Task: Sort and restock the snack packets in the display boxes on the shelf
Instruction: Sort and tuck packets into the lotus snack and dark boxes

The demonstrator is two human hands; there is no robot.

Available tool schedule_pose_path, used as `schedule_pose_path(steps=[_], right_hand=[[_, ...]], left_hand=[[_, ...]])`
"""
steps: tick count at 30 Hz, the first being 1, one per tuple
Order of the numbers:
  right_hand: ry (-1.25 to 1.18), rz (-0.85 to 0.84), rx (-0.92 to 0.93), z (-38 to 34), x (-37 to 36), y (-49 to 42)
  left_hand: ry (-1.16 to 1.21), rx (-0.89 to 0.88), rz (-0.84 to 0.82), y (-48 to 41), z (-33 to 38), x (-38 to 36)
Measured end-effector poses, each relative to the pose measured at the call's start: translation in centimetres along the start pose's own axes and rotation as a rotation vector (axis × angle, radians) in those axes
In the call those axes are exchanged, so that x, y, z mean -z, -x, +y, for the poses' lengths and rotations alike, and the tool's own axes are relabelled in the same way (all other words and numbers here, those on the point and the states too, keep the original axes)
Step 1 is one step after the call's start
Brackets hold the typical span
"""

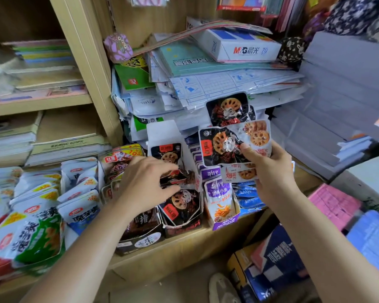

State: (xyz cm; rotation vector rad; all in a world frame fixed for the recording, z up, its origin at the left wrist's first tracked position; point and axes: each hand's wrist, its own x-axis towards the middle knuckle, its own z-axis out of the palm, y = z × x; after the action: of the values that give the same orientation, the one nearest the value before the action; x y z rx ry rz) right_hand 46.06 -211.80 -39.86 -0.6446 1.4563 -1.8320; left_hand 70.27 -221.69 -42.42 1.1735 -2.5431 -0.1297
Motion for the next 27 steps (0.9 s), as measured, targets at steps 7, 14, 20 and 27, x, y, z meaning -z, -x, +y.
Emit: schedule_pose_path(steps=[7,14,20,27], right_hand=[[0.038,0.011,0.012,0.1,0.3,-0.1],[0.048,-0.004,0.016,0.3,-0.2,-0.4],[0.064,-0.019,0.011,0.7,-0.4,-0.5],[0.048,0.01,0.006,0.7,-0.5,-0.9]], left_hand=[[0.094,0.09,0.382,-1.9,-1.2,-0.3],[0.015,0.102,0.483,-4.1,-1.7,-1.1],[-0.158,0.159,0.415,-6.1,-2.1,-1.5],[-0.104,-0.059,0.308,-3.1,-0.9,-0.3]])
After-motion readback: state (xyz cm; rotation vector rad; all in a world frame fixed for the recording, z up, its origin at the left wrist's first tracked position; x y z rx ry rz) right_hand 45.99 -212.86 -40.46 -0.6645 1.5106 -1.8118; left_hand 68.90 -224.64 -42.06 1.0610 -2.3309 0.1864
